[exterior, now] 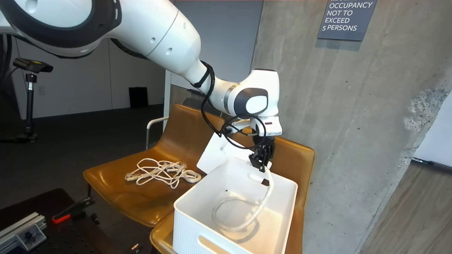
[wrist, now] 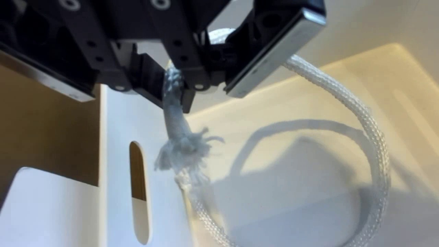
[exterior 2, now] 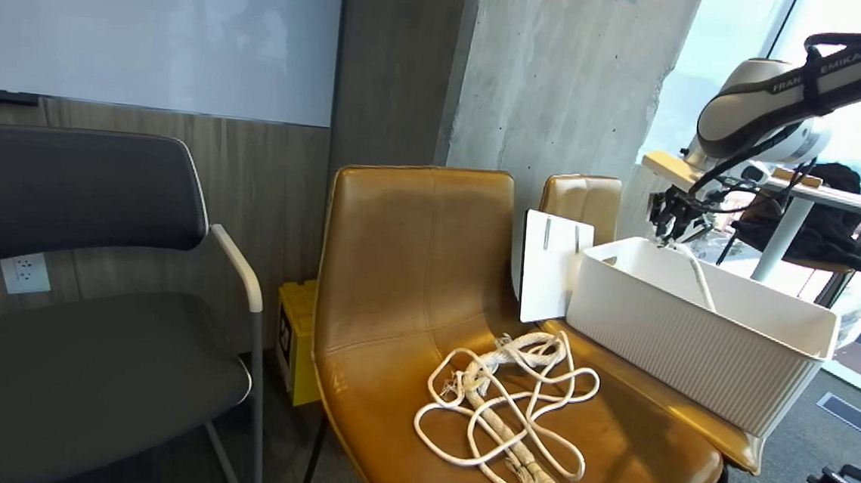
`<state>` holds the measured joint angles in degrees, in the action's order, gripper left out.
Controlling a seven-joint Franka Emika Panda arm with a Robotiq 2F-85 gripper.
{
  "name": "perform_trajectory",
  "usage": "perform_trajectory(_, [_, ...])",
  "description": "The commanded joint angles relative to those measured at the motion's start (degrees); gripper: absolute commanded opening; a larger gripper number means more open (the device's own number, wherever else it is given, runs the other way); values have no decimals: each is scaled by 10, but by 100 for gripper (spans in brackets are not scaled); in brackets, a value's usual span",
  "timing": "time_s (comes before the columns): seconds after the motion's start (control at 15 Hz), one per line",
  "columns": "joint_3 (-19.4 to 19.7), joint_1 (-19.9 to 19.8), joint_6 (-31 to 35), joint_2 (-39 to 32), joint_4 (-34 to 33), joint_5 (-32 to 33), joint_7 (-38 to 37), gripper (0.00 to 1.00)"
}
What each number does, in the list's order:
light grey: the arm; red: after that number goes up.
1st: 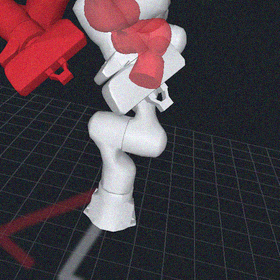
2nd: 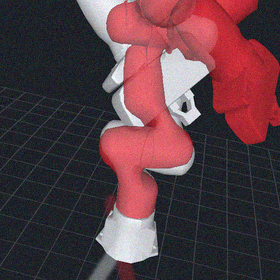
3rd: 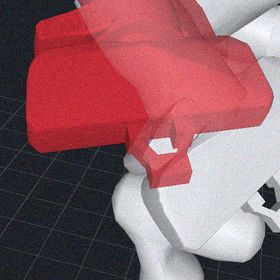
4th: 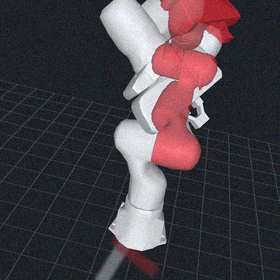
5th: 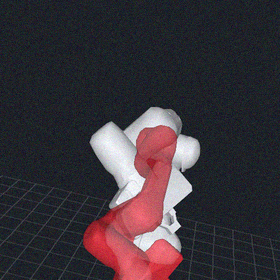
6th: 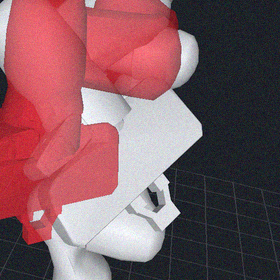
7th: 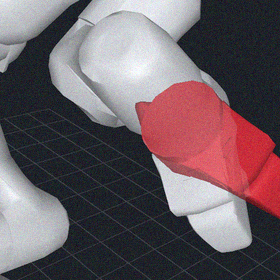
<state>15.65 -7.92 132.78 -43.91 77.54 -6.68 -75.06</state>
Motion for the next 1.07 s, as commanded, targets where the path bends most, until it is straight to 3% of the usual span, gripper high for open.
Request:
perform_trajectory(0.0, [5, 46, 16, 46, 1, 51, -6, 3])
perform_trajectory(0.53, [-8, 182, 50, 156, 23, 186, -24, 3])
perform_trajectory(1.0, [-48, 322, 19, 168, -12, 327, -153, 3])
